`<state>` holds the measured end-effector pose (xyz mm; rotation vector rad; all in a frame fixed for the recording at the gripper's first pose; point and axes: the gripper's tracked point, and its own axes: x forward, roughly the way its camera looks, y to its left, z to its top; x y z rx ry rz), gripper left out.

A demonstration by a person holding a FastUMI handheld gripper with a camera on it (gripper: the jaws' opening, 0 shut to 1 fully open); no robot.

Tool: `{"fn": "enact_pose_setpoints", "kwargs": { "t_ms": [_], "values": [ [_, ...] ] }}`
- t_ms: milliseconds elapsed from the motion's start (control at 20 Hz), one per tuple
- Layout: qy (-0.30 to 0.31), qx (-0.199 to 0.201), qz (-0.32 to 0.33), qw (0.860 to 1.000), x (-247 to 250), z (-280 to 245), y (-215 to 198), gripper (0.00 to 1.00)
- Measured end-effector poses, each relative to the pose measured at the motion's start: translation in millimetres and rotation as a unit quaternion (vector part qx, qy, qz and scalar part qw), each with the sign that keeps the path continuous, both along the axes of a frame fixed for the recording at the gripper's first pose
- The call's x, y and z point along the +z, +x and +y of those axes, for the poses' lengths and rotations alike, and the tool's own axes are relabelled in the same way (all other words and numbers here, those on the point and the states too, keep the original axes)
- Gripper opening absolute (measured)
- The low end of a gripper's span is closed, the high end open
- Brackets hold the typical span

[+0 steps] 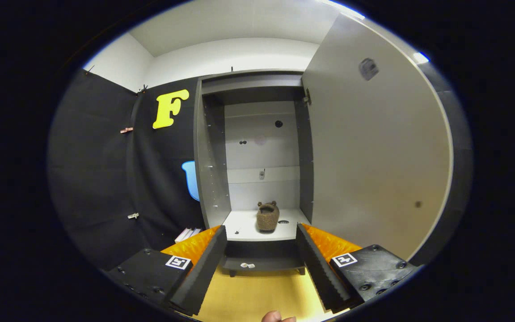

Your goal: Open the shoe cabinet door, grab the shoes and put them into the shoe cabinet, then close the shoe cabinet door.

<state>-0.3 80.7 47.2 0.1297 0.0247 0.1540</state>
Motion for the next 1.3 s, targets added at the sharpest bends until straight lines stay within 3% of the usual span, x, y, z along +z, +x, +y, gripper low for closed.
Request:
{"fn": "enact_pose_setpoints", "kwargs": {
  "t_ms": [200,550,950,1300],
  "values": [
    [0.018,0.017,-0.009,1.0,13.1,-39.3,-45.6,0.98],
    [-0.014,-0.039,-0.009,0.999,16.2,-134.7,-84.0,0.98],
    [-0.016,-0.129,0.02,0.991,-8.3,-251.4,-47.4,0.98],
    [-0.009,-0.115,0.024,0.993,-12.7,-253.2,-18.0,0.98]
  ]
}}
